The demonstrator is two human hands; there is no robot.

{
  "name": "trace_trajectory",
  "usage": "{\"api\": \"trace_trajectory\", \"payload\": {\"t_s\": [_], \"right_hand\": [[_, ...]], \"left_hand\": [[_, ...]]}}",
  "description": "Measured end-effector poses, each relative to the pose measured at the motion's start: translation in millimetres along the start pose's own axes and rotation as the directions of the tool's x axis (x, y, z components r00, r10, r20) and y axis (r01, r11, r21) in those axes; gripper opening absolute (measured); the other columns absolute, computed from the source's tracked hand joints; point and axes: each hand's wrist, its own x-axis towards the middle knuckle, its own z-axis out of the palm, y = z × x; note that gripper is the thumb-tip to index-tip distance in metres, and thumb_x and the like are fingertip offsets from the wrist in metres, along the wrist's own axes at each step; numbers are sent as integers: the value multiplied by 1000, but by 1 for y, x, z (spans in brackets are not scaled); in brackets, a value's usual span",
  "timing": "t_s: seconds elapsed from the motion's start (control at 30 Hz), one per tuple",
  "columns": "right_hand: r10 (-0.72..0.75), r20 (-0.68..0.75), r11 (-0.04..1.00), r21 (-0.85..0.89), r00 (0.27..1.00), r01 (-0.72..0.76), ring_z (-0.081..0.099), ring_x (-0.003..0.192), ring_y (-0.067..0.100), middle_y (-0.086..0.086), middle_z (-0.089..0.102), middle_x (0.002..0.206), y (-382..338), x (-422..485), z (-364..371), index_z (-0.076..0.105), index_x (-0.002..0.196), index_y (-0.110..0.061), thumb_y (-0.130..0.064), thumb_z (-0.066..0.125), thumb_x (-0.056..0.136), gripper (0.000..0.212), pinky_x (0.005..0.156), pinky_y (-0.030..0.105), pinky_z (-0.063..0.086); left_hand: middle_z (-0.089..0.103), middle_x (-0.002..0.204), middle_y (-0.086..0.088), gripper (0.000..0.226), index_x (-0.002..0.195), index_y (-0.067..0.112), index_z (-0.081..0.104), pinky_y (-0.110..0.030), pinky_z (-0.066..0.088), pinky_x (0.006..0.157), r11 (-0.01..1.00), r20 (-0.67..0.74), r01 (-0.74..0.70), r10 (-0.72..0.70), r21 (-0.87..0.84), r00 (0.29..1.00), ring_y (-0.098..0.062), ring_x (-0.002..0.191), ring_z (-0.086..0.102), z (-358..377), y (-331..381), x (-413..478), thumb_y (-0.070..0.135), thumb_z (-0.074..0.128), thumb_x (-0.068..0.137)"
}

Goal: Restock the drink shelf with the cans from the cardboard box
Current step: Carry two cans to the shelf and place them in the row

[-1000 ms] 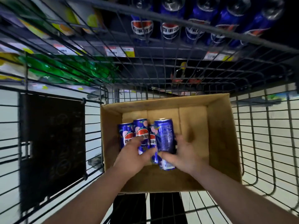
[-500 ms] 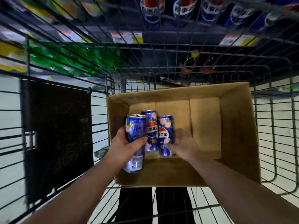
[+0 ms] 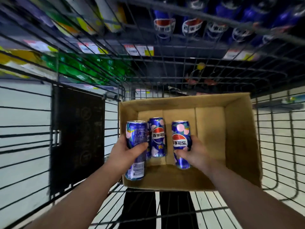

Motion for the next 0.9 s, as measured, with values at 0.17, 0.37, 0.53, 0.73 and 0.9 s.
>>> {"api": "trace_trajectory", "payload": {"t_s": [0.17,0.37,0.53,0.73,0.9], "right_hand": [[-136,-4,989,56,991,136,62,82,13,-8,65,87,-40,-62,-36,46,89,-31,-20,79,67,41,75,28,50],[-332,36,933,159,942,323,55,70,-4,-15,59,81,-103,-141,-65,48,92,-29,-9,73,76,36,50,4,43],[-487,36,867,137,873,478,60,77,5,-9,64,91,-155,-201,-78,50,106,-24,-8,72,75,41,68,18,47],[-687,63,727,93,724,681,63,88,10,-9,64,97,-217,-272,-81,52,94,-33,-11,72,74,36,72,24,49],[-802,66,597,121,594,793,66,83,6,-11,68,95,-268,-338,-48,55,87,-36,-15,74,72,32,75,25,54]], "left_hand": [[71,100,-7,37,102,19,56,-42,56,83,996,-37,-70,68,-53,997,-23,89,69,-3,33,-48,20,78,72],[71,95,-13,50,96,15,59,-43,55,80,963,-95,-243,233,-117,968,-21,79,67,-16,75,-122,37,76,55],[72,99,-16,59,101,11,59,-39,54,77,917,-187,-363,333,-164,924,-21,79,66,-41,104,-184,41,75,52],[69,93,-10,43,102,13,58,-27,51,68,813,-308,-534,459,-232,833,-18,75,64,-95,133,-262,25,72,63],[70,96,-7,52,102,17,57,-34,53,76,720,-430,-645,513,-256,743,-19,80,66,-165,133,-320,33,75,56]]}}
